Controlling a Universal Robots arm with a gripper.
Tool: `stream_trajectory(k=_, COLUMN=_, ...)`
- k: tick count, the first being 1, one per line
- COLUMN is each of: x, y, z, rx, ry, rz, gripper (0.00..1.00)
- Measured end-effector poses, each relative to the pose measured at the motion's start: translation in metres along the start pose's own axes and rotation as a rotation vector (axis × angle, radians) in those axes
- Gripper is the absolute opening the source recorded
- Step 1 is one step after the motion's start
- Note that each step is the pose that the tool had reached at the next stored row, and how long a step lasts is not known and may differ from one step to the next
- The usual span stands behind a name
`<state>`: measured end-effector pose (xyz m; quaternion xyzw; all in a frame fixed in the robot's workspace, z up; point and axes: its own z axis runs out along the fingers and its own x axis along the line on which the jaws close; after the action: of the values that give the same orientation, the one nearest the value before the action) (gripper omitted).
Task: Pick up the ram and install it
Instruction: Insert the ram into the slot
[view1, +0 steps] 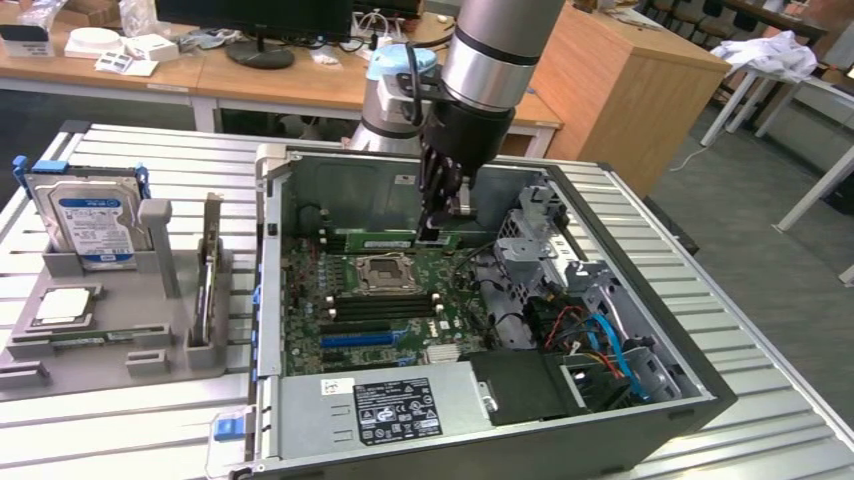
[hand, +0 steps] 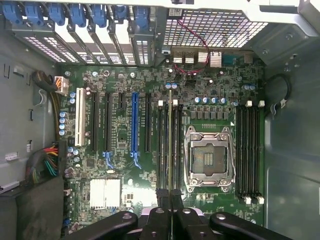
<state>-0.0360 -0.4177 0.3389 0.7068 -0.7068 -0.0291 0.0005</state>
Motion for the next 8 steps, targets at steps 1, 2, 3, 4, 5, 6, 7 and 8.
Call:
stream_trajectory(k=1, x=0.0000, y=0.0000, z=0.0000, rx=0.0000, ry=0.0001, rz=0.000, gripper=0.13)
stream_trajectory(k=2, x=0.0001, y=0.0000, z=0.0007, rx=0.0001, ry=-0.0001, rz=0.000, gripper=0.13)
stream_trajectory(k=3, x=0.0002, y=-0.0001, z=0.0017, rx=0.0003, ry=-0.0001, rz=0.000, gripper=0.13)
stream_trajectory(k=4, x=0.0002, y=-0.0002, z=0.0031, rx=0.0008, ry=-0.0001, rz=0.000, gripper=0.13)
stream_trajectory(k=5, x=0.0002, y=-0.0003, z=0.0045, rx=0.0015, ry=0.0000, rz=0.000, gripper=0.13)
stream_trajectory(k=6, x=0.0003, y=-0.0003, z=0.0062, rx=0.0024, ry=0.0001, rz=0.000, gripper=0.13)
stream_trajectory(k=7, x=0.0004, y=-0.0004, z=0.0080, rx=0.0034, ry=0.0000, rz=0.000, gripper=0.13)
stream_trajectory(k=8, x=0.0005, y=-0.0004, z=0.0099, rx=0.0045, ry=0.0000, rz=0.000, gripper=0.13)
